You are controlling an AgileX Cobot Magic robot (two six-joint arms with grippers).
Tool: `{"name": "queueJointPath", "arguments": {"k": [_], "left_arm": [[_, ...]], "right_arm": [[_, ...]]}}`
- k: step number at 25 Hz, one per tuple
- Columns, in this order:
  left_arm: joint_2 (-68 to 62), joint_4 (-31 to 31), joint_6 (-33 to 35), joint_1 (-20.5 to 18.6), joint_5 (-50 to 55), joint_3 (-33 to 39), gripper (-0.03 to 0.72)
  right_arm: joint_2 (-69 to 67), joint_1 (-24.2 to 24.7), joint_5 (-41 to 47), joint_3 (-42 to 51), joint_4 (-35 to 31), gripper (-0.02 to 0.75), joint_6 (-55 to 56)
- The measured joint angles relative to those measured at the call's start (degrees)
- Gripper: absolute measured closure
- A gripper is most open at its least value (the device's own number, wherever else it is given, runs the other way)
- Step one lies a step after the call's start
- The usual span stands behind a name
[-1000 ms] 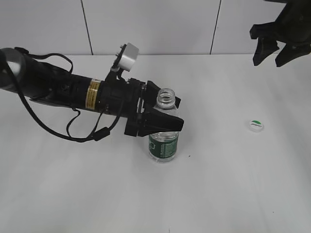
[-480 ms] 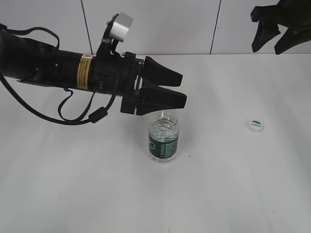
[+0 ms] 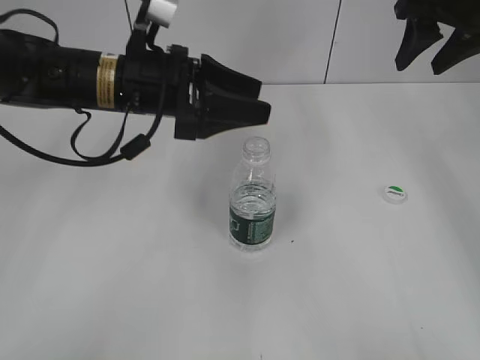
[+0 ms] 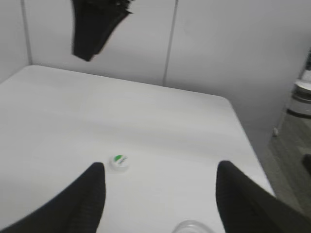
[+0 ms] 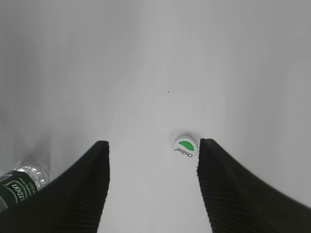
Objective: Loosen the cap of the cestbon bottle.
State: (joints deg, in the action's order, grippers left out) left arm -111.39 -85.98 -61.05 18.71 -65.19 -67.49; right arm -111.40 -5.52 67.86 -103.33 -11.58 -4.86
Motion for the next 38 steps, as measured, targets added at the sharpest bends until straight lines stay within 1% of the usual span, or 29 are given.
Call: {"name": "queueJointPath", "arguments": {"k": [5, 8, 11, 15, 20, 24, 26, 27, 28, 30, 31, 33, 38], "left_arm": [[4.42, 1.16, -4.26, -4.32, 10.66, 0.0, 0.258], [6.71, 1.19, -7.26, -6.74, 19.9, 0.0, 0.258], [8.88, -1.39, -8.15, -8.27, 31.65, 0.0, 0.258], [11.44, -4.66, -11.31, -8.99, 46.59, 0.0, 0.258], [12.87, -5.07, -12.59, -8.99, 62.94, 0.0, 0.258], [12.86, -4.3, -11.54, -8.99, 76.41, 0.0, 0.258], [12.86, -1.29, -7.96, -9.05, 80.87, 0.0, 0.258], [12.86, 2.02, -4.63, -9.05, 82.27, 0.0, 0.26], [12.86, 6.41, -1.0, -9.05, 83.81, 0.0, 0.262], [12.86, 15.81, 9.22, -9.05, 85.32, 0.0, 0.262], [12.86, 20.55, 13.12, -9.05, 86.4, 0.0, 0.262], [12.86, 27.67, 20.07, -9.05, 88.97, 0.0, 0.263], [12.86, 40.88, 29.83, -9.05, 95.59, 0.0, 0.265]], "right_arm": [[1.68, 0.0, 1.23, -2.01, 0.18, 0.295, 0.06], [2.09, 0.0, 1.7, -4.13, 0.18, 0.295, 0.06], [2.16, 0.0, 1.77, -6.31, 0.18, 0.295, 0.06], [2.26, 0.0, 1.82, -8.72, 0.18, 0.295, 0.11], [2.44, 0.0, 1.94, -9.53, 0.35, 0.295, 0.11], [2.6, 0.0, 1.94, -9.6, 0.64, 0.295, 0.11], [2.61, 0.0, 1.94, -9.6, 1.02, 0.295, 0.11], [2.66, 0.0, 1.94, -9.6, 1.06, 0.295, 0.11], [2.66, 0.0, 1.94, -9.6, 1.06, 0.295, 0.11], [2.68, 0.0, 1.94, -9.6, 1.18, 0.295, 0.11], [2.73, 0.0, 1.94, -9.6, 1.22, 0.295, 0.11], [2.8, 0.0, 1.94, -9.6, 1.24, 0.295, 0.11], [3.66, 0.0, 1.94, -9.6, 1.29, 0.295, 0.11]]}}
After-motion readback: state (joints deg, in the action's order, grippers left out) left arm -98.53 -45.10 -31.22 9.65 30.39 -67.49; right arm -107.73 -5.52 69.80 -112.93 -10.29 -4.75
